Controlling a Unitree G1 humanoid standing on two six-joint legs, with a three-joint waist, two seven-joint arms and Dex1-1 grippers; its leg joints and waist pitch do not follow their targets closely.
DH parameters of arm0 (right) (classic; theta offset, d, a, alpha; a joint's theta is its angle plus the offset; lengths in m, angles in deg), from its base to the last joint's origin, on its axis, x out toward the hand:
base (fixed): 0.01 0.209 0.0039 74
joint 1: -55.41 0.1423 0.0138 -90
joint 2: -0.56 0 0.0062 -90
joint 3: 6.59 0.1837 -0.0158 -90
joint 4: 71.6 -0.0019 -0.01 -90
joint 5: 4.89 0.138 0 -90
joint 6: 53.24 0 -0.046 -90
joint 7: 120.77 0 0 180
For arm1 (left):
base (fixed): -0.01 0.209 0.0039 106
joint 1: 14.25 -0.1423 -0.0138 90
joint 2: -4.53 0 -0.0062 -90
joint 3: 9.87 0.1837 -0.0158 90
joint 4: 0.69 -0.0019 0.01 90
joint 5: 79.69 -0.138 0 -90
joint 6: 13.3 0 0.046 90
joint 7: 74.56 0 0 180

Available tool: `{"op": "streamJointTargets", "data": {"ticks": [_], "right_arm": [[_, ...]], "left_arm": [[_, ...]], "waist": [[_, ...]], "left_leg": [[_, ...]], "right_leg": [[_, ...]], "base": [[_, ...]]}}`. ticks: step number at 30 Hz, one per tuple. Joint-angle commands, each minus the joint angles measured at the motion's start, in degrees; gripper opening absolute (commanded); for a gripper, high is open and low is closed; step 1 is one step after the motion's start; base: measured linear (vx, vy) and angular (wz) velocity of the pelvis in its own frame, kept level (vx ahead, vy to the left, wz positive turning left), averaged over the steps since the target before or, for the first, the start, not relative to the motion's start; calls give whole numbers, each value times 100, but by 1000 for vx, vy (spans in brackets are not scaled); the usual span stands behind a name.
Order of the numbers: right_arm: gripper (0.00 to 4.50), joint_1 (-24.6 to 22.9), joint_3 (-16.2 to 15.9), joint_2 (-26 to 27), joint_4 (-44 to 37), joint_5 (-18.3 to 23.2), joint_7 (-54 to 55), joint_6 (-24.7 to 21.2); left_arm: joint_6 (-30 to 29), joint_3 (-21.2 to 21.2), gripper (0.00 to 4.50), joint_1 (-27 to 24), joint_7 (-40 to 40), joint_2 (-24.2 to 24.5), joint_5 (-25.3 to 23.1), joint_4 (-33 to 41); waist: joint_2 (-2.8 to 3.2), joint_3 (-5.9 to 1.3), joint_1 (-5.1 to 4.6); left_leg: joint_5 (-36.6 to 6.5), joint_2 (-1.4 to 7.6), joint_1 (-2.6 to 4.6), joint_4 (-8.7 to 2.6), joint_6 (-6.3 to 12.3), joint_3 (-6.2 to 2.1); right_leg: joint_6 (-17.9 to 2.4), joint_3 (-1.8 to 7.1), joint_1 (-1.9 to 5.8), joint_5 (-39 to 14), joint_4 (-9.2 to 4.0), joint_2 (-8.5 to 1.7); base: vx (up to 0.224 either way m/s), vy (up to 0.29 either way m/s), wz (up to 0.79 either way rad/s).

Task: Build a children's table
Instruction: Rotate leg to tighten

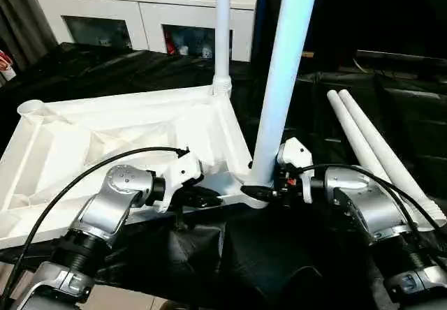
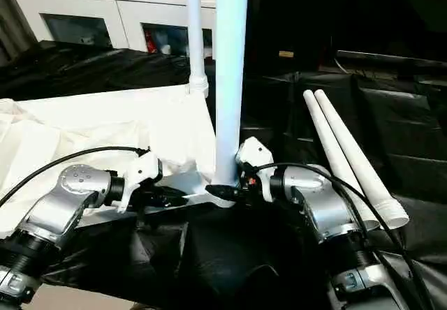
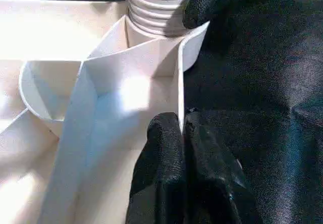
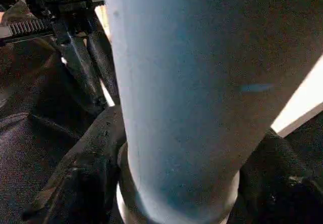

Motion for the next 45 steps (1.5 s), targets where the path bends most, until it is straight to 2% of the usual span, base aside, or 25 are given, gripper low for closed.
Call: {"op": "streamJointTargets", "data": {"ticks": [1, 4, 8, 10, 11, 12, 14, 15, 17, 19, 21, 23, 25, 26, 28, 29, 30, 31, 32, 34, 35, 36, 44, 45], "right_arm": [[275, -75, -157, 36, -116, 35, -81, -67], [272, -145, -133, 229, -72, -4, 215, -131], [270, -133, -67, 466, 109, -108, 688, -118], [270, -3, 84, 924, 573, -285, 1631, -132], [270, 170, 230, 1333, 998, -385, 2426, -270], [270, 248, 292, 1498, 1150, -405, 2728, -319], [270, 325, 356, 1655, 1289, -417, 3015, -366], [270, 376, 399, 1751, 1370, -425, 3212, -405], [270, 589, 404, 2092, 1636, -506, 3744, -405], [270, 640, 338, 2200, 1671, -557, 3796, -335], [326, 663, 322, 2310, 1650, -555, 3599, -239], [340, 667, 360, 2318, 1660, -547, 3520, -219], [348, 644, 402, 2266, 1606, -462, 3347, -225], [380, 617, 425, 2208, 1531, -394, 3243, -265], [386, 556, 425, 2047, 1364, -297, 2976, -283], [390, 522, 407, 1952, 1275, -257, 2811, -310], [415, 466, 346, 1799, 1144, -230, 2558, -309], [415, 433, 310, 1710, 1068, -228, 2430, -297], [427, 339, 230, 1441, 850, -222, 2047, -271], [427, 267, 182, 1178, 686, -210, 1681, -205], [427, 226, 159, 1013, 590, -189, 1448, -170], [427, 192, 147, 877, 500, -150, 1233, -151], [427, 75, 117, 296, 85, 20, 330, -192], [411, 69, 68, 137, 22, 30, 135, -174]], "left_arm": [[141, -71, 0, 66, 68, -79, 312, 270], [124, -118, 0, 130, -287, -238, 206, 144], [120, -189, 0, 272, -734, -446, 77, -79], [62, -249, 0, 556, -1465, -808, -140, -501], [9, -259, 0, 762, -1984, -1122, -273, -779], [-30, -264, 0, 830, -2200, -1249, -319, -861], [-66, -269, 0, 892, -2401, -1368, -361, -932], [-87, -271, 0, 931, -2537, -1445, -378, -981], [-136, -228, 0, 1023, -2871, -1693, -454, -1112], [-121, -194, 0, 1035, -2905, -1763, -479, -1137], [-26, -166, 0, 1038, -2841, -1785, -540, -1184], [73, -169, 0, 1030, -2758, -1766, -536, -1188], [155, -173, 0, 975, -2569, -1684, -483, -1110], [249, -159, 0, 928, -2432, -1610, -449, -1040], [334, -143, 0, 816, -2115, -1457, -350, -883], [388, -136, 0, 761, -1960, -1384, -300, -804], [433, -135, 0, 688, -1754, -1294, -218, -688], [439, -138, 0, 649, -1644, -1246, -168, -620], [429, -133, 0, 544, -1328, -1093, -43, -434], [442, -118, 0, 469, -1065, -939, 30, -320], [454, -115, 0, 429, -911, -843, 68, -267], [437, -121, 0, 403, -798, -768, 98, -231], [427, -158, 0, 259, -168, -383, 265, -28], [395, -175, 0, 223, -15, -253, 309, 31]], "waist": [[-83, -399, 1], [-57, -397, 0], [-71, -377, -37], [-91, -373, -50], [-75, -344, -82], [-81, -349, -111], [-80, -345, -113], [-51, -362, -111], [-46, -370, -126], [-56, -372, -134], [-59, -380, -120], [-57, -379, -126], [-65, -379, -122], [-66, -379, -122], [-62, -385, -114], [-67, -386, -114], [-67, -394, -115], [-68, -404, -119], [-69, -403, -97], [-63, -408, -97], [-63, -417, -62], [-35, -411, -63], [-51, -396, -23], [-50, -392, -17]], "left_leg": [[-937, 396, 132, -369, 320, -204], [-962, 397, 129, -369, 308, -208], [-1113, 382, 147, -388, 209, -211], [-1114, 379, 148, -392, 169, -208], [-1235, 354, 176, -400, 82, -204], [-1367, 350, 199, -411, -46, -237], [-1417, 363, 199, -424, -77, -247], [-1425, 373, 194, -425, -63, -246], [-1373, 377, 190, -435, -51, -245], [-1360, 361, 180, -431, -54, -241], [-1298, 365, 163, -424, 16, -238], [-1266, 366, 160, -423, 53, -233], [-1268, 366, 165, -420, 76, -230], [-1261, 370, 163, -422, 85, -231], [-1238, 376, 156, -423, 110, -236], [-1184, 382, 135, -425, 148, -238], [-1142, 382, 139, -419, 180, -230], [-1092, 376, 136, -409, 195, -227], [-970, 380, 121, -394, 269, -219], [-915, 378, 113, -386, 313, -208], [-854, 387, 122, -375, 343, -204], [-864, 390, 119, -373, 344, -202], [-1007, 405, 129, -384, 330, -201], [-1044, 399, 143, -379, 322, -196]], "right_leg": [[-1043, 334, 239, -1230, -480, -577], [-1047, 336, 233, -1228, -481, -577], [-1008, 335, 225, -1494, -530, -580], [-970, 344, 221, -1580, -539, -581], [-975, 340, 181, -1824, -575, -573], [-952, 319, 212, -2124, -591, -605], [-860, 333, 209, -2233, -623, -617], [-807, 344, 217, -2160, -615, -618], [-840, 349, 200, -1931, -590, -600], [-876, 341, 225, -1793, -587, -600], [-873, 350, 243, -1669, -571, -615], [-887, 351, 236, -1590, -561, -605], [-886, 349, 238, -1633, -568, -615], [-876, 350, 239, -1660, -572, -615], [-869, 351, 249, -1604, -563, -618], [-864, 355, 264, -1495, -549, -621], [-874, 352, 259, -1377, -533, -609], [-899, 347, 266, -1301, -519, -605], [-931, 344, 276, -1140, -507, -606], [-966, 344, 266, -1073, -495, -597], [-991, 336, 261, -1026, -482, -585], [-1011, 339, 252, -1012, -478, -582], [-1044, 332, 236, -1209, -492, -579], [-1043, 334, 223, -1286, -507, -579]], "base": [[0, 0, 0], [0, 0, 0], [0, 0, 0], [0, 0, 0], [0, 0, 0], [0, 0, 0], [0, 0, 0], [0, 0, 0], [0, 0, 0], [0, 0, 0], [0, 0, 0], [0, 0, 0], [0, 0, 0], [0, 0, 0], [0, 0, 0], [0, 0, 0], [0, 0, 0], [0, 0, 0], [0, 0, 0], [0, 0, 0], [0, 0, 0], [0, 0, 0], [0, 0, 0], [0, 0, 0]]}}
